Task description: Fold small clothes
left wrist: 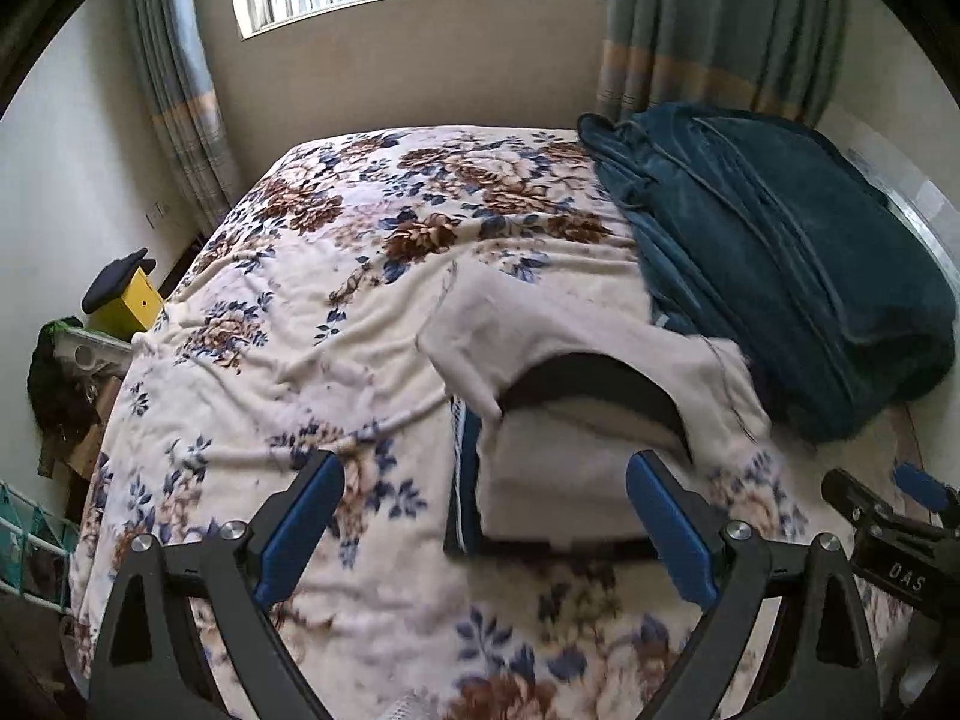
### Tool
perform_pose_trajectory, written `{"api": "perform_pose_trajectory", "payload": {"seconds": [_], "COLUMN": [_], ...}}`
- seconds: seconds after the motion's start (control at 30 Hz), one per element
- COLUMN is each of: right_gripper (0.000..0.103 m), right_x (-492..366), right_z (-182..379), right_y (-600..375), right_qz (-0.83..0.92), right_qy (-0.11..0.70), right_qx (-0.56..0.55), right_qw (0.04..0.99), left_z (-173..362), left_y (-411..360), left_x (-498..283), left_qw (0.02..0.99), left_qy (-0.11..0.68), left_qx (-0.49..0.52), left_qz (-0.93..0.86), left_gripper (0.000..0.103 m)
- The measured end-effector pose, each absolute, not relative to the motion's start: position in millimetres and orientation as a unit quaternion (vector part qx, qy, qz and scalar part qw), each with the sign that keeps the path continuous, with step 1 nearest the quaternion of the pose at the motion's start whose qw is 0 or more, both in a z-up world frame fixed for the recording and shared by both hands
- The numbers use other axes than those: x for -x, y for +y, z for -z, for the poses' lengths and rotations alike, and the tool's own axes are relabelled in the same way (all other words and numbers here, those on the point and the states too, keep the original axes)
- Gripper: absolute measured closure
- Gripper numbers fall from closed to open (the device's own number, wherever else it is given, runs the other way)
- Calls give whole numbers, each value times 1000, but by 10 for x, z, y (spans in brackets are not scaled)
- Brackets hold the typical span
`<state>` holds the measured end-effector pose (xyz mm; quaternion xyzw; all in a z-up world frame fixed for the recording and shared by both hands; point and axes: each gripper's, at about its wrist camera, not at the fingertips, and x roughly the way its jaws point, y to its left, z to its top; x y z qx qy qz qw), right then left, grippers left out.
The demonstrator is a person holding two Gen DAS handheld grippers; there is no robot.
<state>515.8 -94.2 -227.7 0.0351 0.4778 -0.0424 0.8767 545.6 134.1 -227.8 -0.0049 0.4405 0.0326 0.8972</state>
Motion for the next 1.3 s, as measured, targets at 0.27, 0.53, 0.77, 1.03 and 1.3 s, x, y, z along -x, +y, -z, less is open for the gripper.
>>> {"api": "perform_pose_trajectory", "payload": {"seconds": [0.27, 0.53, 0.77, 1.03, 1.3], "right_gripper": [0, 0, 0, 0, 0], "right_x": [-4142, -3190, -2480, -1990, -1739], "right_z": [1426, 480, -198, -634, -801], "right_y": [-1081, -1136, -1064, -1057, -1080], "right_qz": [51, 44, 17, -6, -18], "right_qy": [431, 381, 345, 322, 320], "right_qx": [-25, -4, 18, 11, 10], "right_qw": [901, 923, 938, 947, 947], "left_z": [1714, 1038, 554, 260, 170], "left_y": [1212, 1148, 1149, 1091, 1024], "left_x": [-4657, -3804, -3269, -2817, -2580], "left_qw": [902, 917, 930, 937, 940], "left_qy": [431, 397, 366, 347, 340], "left_qx": [4, 8, 9, 11, 19], "left_qz": [-25, -26, -36, -38, -35], "left_gripper": [7, 7, 7, 7, 7]}}
